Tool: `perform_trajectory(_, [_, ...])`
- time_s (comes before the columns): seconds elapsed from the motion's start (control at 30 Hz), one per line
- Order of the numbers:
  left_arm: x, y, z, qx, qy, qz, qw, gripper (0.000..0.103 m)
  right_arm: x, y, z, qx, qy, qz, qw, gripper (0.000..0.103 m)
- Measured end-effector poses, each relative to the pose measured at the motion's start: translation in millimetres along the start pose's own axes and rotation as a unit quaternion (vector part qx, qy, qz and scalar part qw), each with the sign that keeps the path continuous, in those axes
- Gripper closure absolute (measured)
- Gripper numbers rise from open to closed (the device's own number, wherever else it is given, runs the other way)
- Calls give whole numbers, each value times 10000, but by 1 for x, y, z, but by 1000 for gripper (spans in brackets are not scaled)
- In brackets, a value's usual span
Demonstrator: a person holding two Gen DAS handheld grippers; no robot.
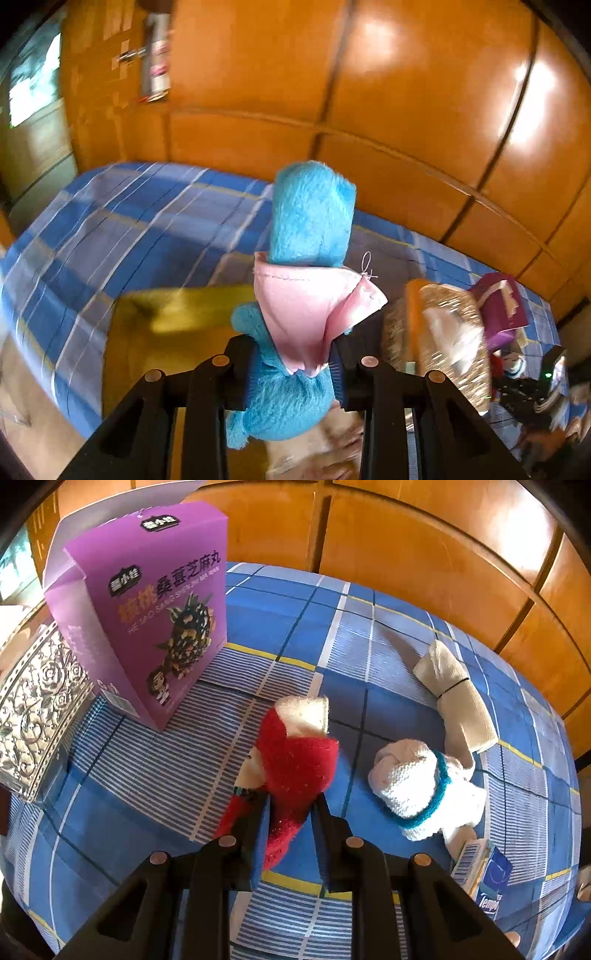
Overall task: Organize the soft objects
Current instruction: 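Lift the blue plush toy with the left tool, lower into the gold tray, open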
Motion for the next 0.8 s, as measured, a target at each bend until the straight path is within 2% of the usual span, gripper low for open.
perform_trajectory(0.17, [2,-30,-49,-389,479,51,9981,71,-3,-2,-6,-200,-139,93,9997,82])
perform_trajectory(0.3, [-3,-48,-66,-409,842,233,9953,69,-4,-4,-6,-159,-159,126,9997,82])
perform_trajectory(0.6, [-13,-77,-58,-231,862,508,9947,68,-2,-6,0,63,-112,211,9997,82])
perform_trajectory(0.8, [-12,-90,-48,-45,883,548,9946,67,-4,-10,-7,-3,-306,362,9989,82])
Point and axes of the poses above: each gripper's, at about its wrist camera, not at the fingertips, and x roughly the way its jaws point, z to its right, y to its top, the point moved 3 cm from there along x, roughly the way its jaws point, and after that the axes turned 2 degrees about -z, right-handed, at the moved point
